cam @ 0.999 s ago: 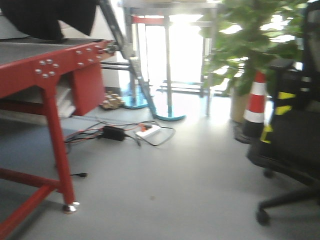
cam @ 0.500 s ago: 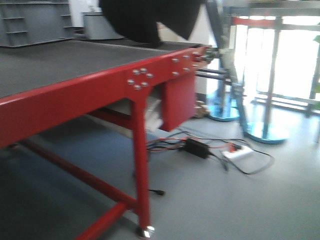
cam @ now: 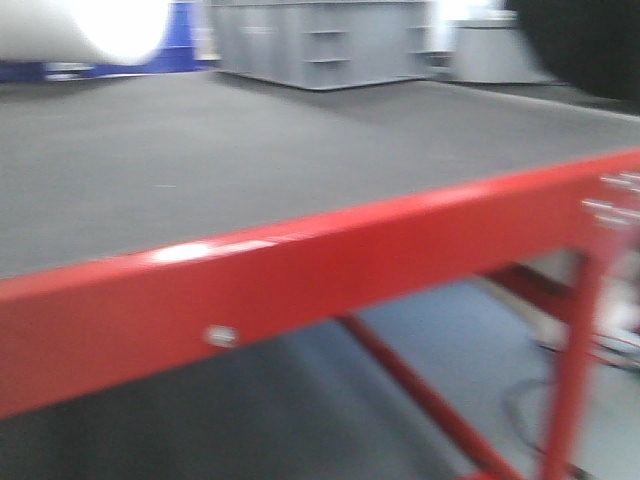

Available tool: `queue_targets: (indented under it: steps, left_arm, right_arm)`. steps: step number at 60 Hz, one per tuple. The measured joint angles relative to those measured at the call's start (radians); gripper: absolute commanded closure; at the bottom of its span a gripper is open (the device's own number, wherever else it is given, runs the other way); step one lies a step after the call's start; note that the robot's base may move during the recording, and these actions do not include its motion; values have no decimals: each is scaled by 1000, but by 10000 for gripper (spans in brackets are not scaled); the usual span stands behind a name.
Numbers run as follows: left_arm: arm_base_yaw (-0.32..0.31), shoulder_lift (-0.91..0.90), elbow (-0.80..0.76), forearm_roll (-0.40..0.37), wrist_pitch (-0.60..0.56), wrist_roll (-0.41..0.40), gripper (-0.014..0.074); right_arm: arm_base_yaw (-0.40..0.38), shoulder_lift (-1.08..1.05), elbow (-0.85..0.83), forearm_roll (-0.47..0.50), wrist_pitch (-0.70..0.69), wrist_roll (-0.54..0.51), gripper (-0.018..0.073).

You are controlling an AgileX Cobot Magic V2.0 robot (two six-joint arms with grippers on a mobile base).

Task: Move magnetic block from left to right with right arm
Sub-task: 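Drive the base up to the second dark table, cube held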

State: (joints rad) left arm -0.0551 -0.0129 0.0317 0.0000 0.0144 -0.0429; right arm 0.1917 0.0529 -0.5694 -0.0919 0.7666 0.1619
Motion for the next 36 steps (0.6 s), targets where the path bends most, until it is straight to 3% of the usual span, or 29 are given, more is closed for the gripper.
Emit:
queue_targets:
  steps: [36]
  left_arm:
    - [2,0,0,0,0,0,713]
  right_arm:
    - [0,0,0,0,0,0,310]
